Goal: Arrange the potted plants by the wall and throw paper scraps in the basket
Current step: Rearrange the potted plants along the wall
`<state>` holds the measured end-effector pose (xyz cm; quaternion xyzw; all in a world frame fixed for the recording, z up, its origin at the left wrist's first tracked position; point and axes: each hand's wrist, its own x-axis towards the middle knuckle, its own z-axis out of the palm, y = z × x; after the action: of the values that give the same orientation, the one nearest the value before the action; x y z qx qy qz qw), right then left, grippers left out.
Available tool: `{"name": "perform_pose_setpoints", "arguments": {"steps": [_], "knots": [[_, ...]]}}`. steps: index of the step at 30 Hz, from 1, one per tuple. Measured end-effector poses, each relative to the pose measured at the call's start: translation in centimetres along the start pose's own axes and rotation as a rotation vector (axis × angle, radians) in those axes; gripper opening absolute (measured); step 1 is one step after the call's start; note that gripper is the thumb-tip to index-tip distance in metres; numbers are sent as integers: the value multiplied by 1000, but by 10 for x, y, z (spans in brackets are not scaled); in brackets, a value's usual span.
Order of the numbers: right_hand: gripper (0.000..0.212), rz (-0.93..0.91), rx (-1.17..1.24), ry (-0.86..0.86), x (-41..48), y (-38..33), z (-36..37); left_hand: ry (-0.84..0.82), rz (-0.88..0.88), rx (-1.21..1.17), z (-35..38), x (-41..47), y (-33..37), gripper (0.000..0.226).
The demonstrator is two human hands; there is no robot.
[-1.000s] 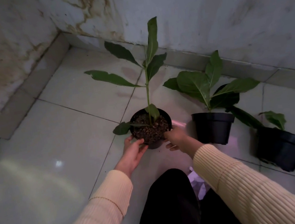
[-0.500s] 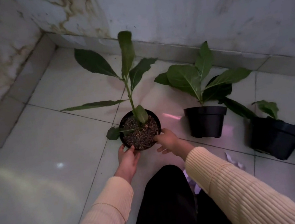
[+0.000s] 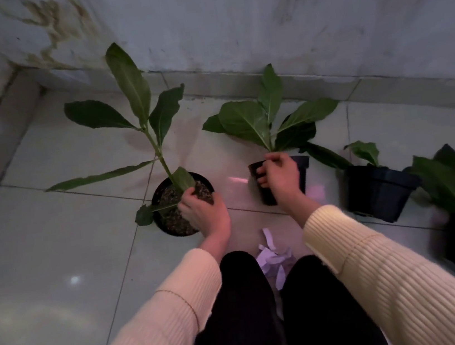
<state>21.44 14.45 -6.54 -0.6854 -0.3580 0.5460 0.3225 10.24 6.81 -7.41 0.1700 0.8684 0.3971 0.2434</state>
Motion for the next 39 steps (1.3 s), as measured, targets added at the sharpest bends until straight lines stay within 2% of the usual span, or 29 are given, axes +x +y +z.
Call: {"name": "perform_pose_setpoints", "arguments": {"steps": [3, 6, 9, 13, 15, 19, 27, 33, 39], "knots": [[7, -9, -63, 192, 23, -2, -33, -246, -8, -84, 25, -2, 13, 36], [11, 88, -92, 249, 38, -3, -59, -461, -169, -86, 53, 5, 23, 31], [28, 207, -65, 208, 49, -6, -75, -587, -335, -100, 71, 10, 37, 22], [65, 339, -53, 135, 61, -9, -78, -675, -488, -107, 83, 17, 52, 32], [76, 416, -81, 84, 64, -7, -76, -709, -538, -91, 89, 19, 55, 37], [62, 480, -132, -21, 64, -4, -73, -725, -575, -63, 100, 19, 57, 36], [55, 501, -97, -58, 57, 5, -74, -758, -627, -153, 100, 20, 51, 28], [43, 397, -99, -6, 39, 18, -77, -760, -654, -226, 86, 13, 38, 13], [37, 305, -118, 12, 23, 33, -81, -773, -656, -299, 72, 1, 17, 12]]}}
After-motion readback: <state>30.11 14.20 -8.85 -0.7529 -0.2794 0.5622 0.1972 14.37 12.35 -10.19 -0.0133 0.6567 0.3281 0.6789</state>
